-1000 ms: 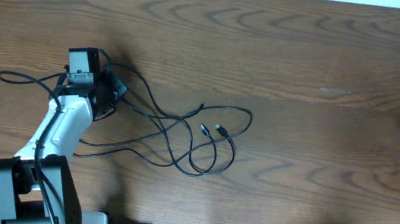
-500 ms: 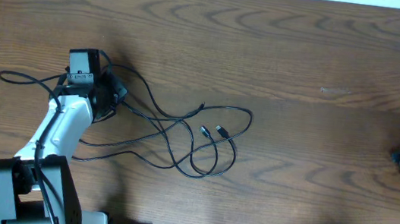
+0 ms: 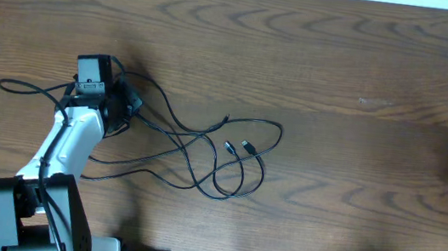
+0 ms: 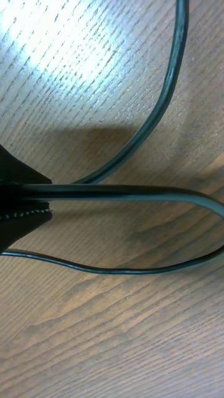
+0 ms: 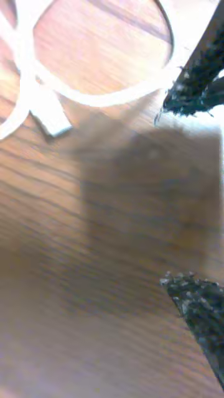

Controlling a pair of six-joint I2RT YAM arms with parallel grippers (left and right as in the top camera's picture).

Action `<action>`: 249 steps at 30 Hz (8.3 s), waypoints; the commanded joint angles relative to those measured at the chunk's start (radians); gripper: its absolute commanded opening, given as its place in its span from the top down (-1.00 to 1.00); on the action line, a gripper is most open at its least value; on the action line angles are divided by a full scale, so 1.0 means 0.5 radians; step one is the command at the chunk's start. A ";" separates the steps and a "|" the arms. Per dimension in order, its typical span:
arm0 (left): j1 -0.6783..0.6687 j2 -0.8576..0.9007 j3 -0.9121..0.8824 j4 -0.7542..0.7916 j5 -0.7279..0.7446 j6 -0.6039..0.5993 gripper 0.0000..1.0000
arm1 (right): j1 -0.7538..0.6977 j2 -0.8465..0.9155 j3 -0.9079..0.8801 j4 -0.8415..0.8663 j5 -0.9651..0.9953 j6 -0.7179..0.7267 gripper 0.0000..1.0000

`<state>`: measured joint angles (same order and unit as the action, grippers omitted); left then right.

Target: Untangle cables

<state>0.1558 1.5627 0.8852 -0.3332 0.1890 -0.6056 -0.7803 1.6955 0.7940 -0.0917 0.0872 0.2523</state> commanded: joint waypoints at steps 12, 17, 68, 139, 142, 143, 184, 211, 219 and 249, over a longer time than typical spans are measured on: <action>0.003 0.005 -0.002 -0.034 0.010 0.127 0.85 | -0.266 0.356 -0.012 0.383 0.135 -0.152 -0.81; 0.003 0.006 -0.002 -0.034 0.009 0.127 0.85 | -0.320 0.410 -0.011 0.616 0.135 -0.150 -0.02; 0.003 0.006 -0.002 0.063 0.005 0.231 0.85 | -0.153 -0.526 0.470 -0.564 -0.742 0.099 -0.98; 0.039 -0.578 -0.002 -0.475 -1.193 -0.463 -0.73 | 3.114 0.708 0.462 1.058 -0.866 -1.037 -0.82; 0.039 -0.578 -0.002 -0.468 -1.164 -0.463 -0.73 | 3.162 0.738 0.462 1.061 -0.884 -1.036 -0.84; 0.039 -0.578 -0.002 -0.466 -1.143 -0.463 -0.73 | 3.177 0.738 0.462 1.070 -0.888 -1.037 -0.84; 0.039 -0.578 -0.002 -0.446 -1.073 -0.478 -0.74 | 3.327 0.898 0.465 1.251 -0.753 -0.985 0.26; 0.039 -0.578 -0.002 -0.422 -1.073 -0.478 -0.73 | 2.898 0.137 0.466 0.655 -0.173 -0.655 0.98; 0.039 -0.578 -0.002 -0.422 -1.073 -0.478 -0.74 | 2.614 -0.233 0.465 0.278 0.180 -0.636 0.98; 0.039 -0.578 -0.002 -0.423 -1.073 -0.478 -0.74 | 2.430 -0.088 0.465 -0.007 -0.078 -0.313 -0.41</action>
<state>0.1711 1.2789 0.8848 -0.5426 -0.3416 -0.8383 0.4362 1.5967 1.0218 -0.1184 0.0273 0.0956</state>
